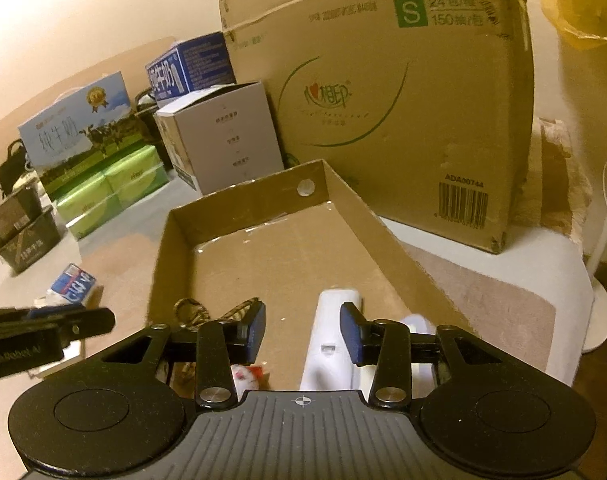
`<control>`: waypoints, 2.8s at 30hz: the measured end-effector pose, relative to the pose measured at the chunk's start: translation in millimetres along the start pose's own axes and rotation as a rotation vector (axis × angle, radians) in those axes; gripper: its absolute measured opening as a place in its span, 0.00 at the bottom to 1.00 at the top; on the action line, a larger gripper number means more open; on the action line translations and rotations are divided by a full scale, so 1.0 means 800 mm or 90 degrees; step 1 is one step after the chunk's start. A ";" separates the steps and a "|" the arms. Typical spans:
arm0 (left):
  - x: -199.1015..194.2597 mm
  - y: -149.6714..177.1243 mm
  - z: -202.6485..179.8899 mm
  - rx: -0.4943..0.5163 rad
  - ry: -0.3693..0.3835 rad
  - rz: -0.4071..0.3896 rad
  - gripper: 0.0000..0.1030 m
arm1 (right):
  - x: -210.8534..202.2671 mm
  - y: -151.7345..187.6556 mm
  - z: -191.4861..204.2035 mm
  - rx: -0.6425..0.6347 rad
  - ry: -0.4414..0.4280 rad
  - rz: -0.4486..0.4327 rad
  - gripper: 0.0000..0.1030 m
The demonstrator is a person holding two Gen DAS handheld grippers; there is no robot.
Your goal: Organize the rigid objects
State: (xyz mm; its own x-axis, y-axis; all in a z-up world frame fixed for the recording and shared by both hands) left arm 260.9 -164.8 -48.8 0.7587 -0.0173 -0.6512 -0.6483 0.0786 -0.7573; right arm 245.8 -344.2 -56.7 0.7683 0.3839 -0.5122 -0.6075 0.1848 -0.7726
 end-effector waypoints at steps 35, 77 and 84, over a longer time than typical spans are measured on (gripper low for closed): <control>-0.129 0.091 0.203 -0.088 -0.143 -0.007 0.95 | -0.051 0.078 0.193 -0.095 -0.095 0.025 0.72; -0.092 0.106 0.285 -0.092 -0.133 0.003 0.95 | 0.043 0.115 0.270 -0.157 -0.132 0.095 0.72; -0.063 0.103 0.300 -0.066 -0.127 0.006 0.93 | 0.074 0.121 0.281 -0.169 -0.146 0.108 0.72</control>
State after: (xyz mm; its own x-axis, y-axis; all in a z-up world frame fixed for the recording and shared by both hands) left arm 184.8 82.1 -66.8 0.7440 0.1808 -0.6433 -0.6504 -0.0247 -0.7592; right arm 186.9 -100.2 -77.4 0.5778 0.5870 -0.5670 -0.6255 -0.1278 -0.7697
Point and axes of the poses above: each gripper's, at about its wrist camera, not at the fingertips, and x roughly the way its jaws point, z to its left, y to its underside, the point moved 10 cm from there along x, roughly the way its jaws point, and after that the axes turned 11 degrees about -y, right-handed, at the moved point
